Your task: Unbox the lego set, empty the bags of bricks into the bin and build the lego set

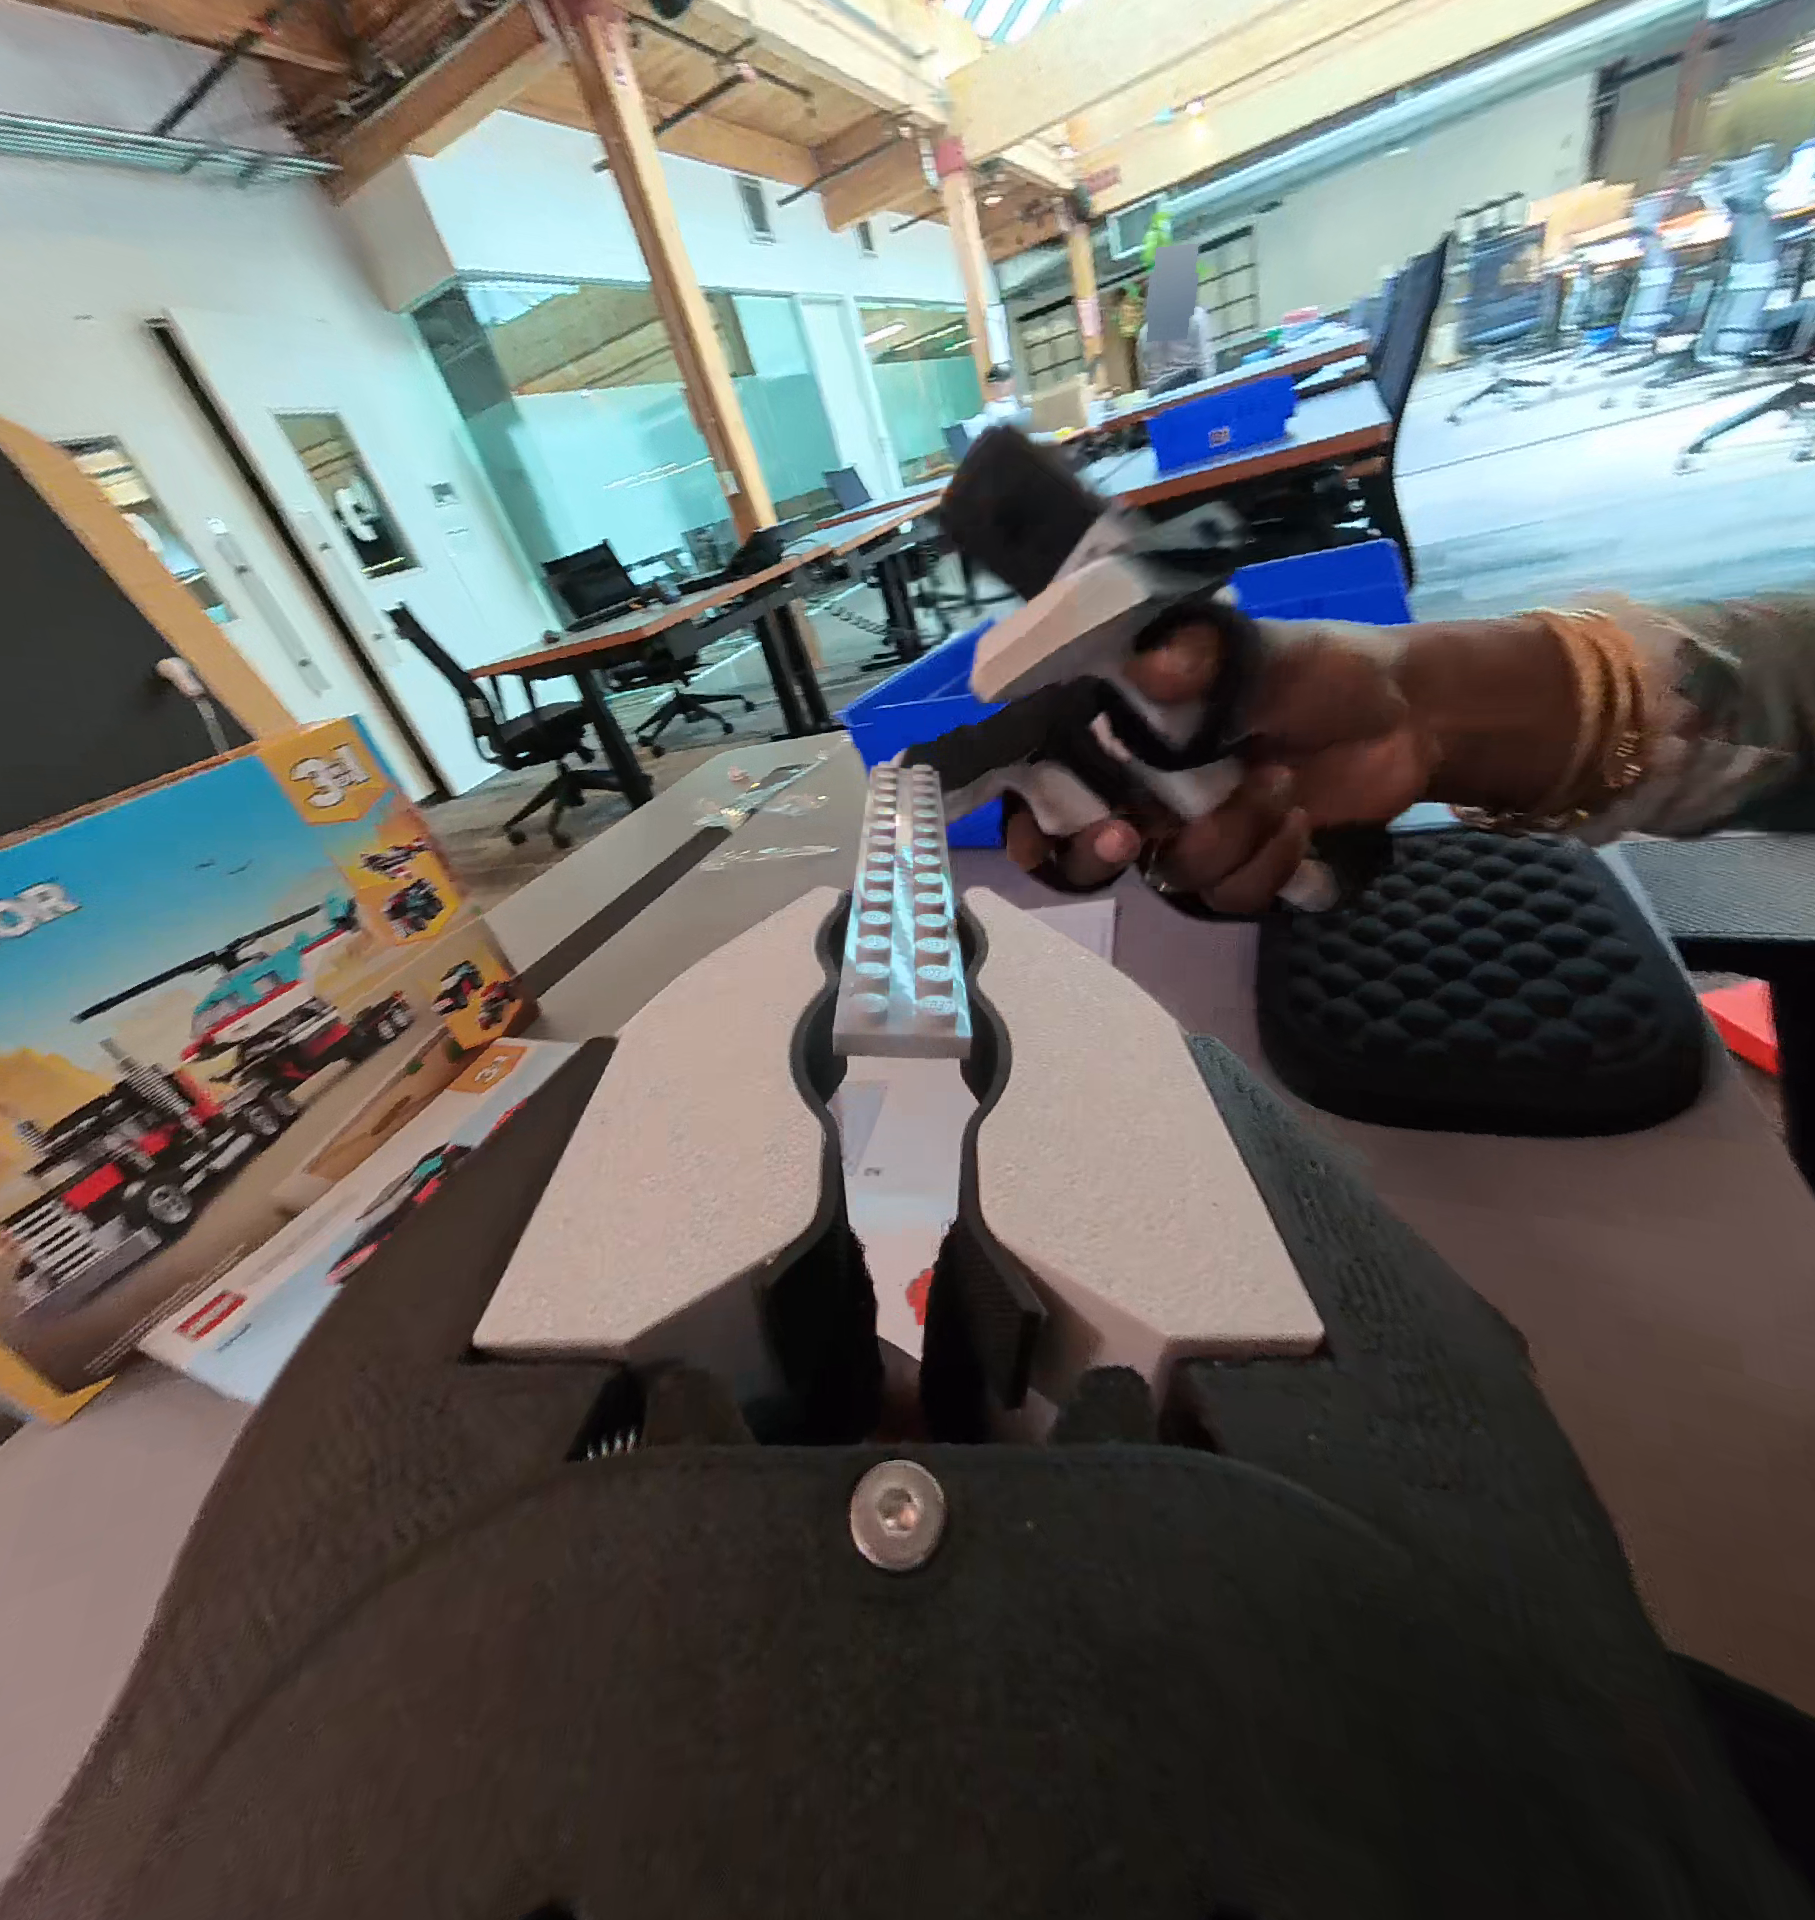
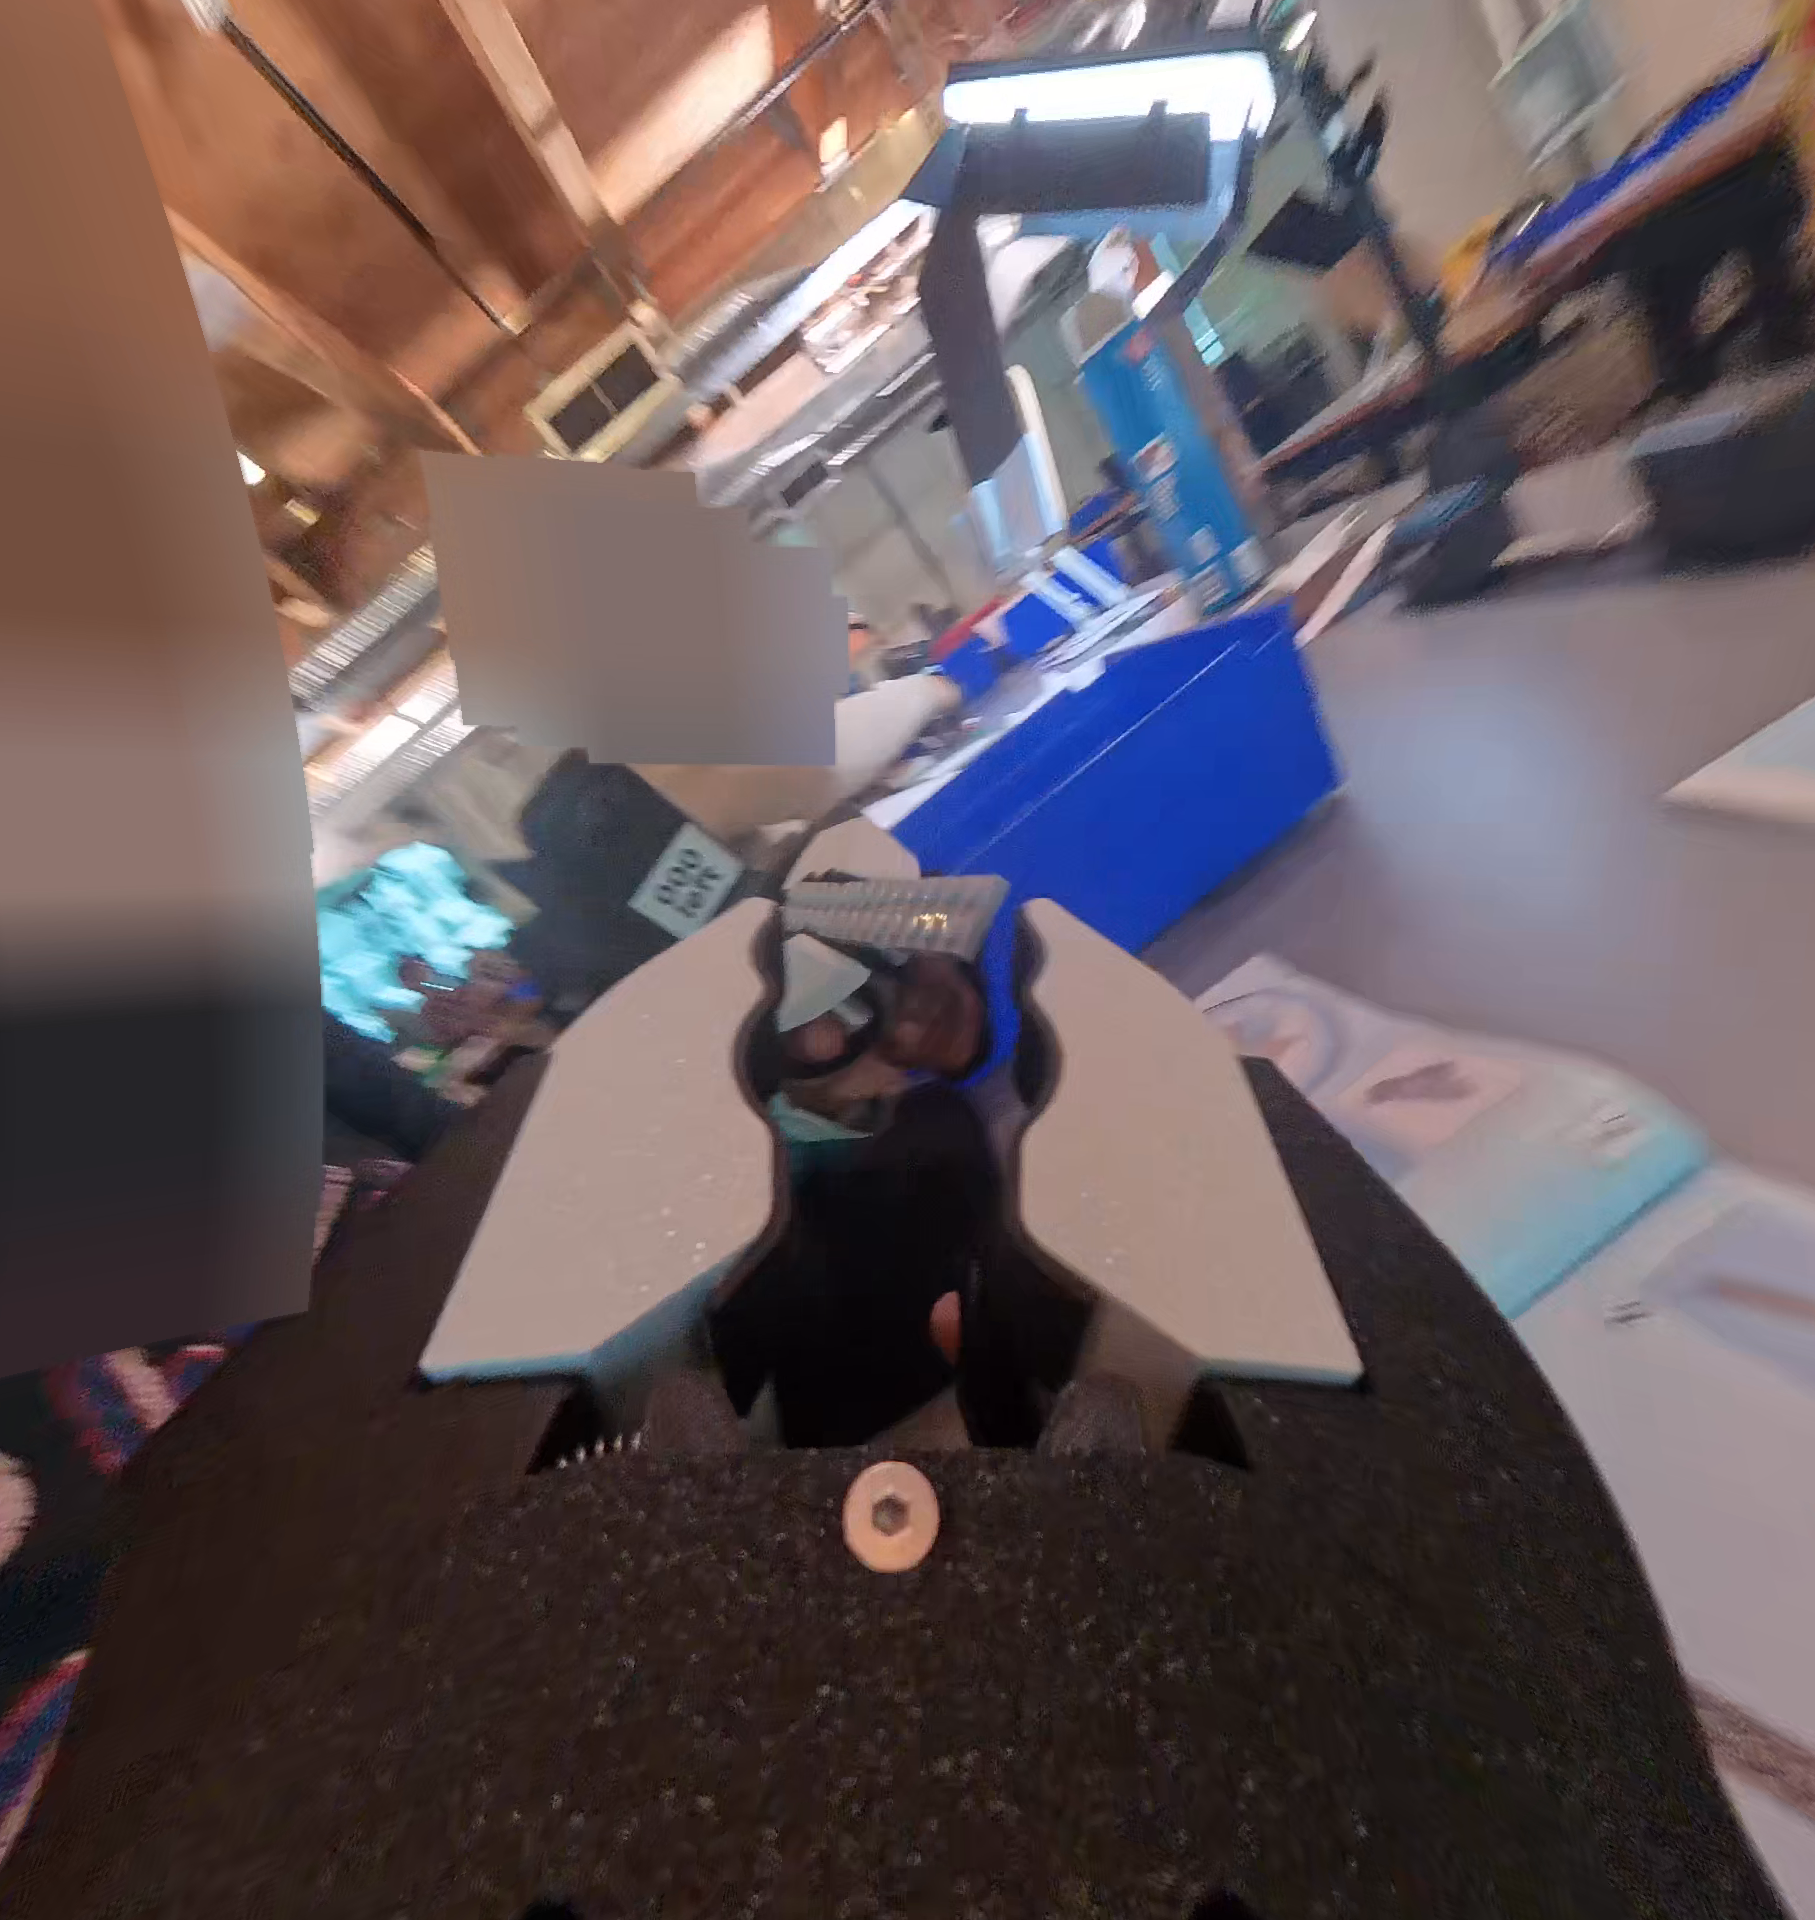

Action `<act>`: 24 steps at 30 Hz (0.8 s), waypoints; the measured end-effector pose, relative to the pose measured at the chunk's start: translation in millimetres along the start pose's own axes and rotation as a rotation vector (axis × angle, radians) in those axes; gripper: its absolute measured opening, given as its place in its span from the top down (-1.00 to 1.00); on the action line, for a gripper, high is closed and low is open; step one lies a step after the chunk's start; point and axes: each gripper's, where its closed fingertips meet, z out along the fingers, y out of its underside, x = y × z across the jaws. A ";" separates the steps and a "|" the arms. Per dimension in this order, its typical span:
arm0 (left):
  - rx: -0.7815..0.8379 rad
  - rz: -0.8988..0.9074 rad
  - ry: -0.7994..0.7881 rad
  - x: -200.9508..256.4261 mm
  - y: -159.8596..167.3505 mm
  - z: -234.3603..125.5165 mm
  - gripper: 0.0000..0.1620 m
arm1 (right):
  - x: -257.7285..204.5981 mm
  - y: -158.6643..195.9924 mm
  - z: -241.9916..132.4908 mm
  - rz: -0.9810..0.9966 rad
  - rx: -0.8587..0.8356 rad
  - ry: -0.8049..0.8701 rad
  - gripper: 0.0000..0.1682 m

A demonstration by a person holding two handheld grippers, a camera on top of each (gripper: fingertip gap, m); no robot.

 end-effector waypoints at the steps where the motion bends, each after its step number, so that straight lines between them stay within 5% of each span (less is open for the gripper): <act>1: -0.004 -0.005 -0.014 -1.2 1.3 -0.2 0.78 | -2.2 -3.2 0.5 -0.108 0.007 0.046 0.37; 4: 0.010 -0.053 -0.003 0.3 3.1 -1.0 0.78 | -16.7 -8.3 1.8 -0.461 0.014 0.160 0.17; 11: 0.109 -0.254 0.061 -0.8 -2.6 -7.6 0.79 | -21.3 16.6 -2.6 -1.162 -0.185 0.442 0.23; 24: 0.112 -0.290 0.082 1.8 2.1 -5.5 0.79 | -11.7 29.4 0.1 -1.176 -0.261 0.436 0.24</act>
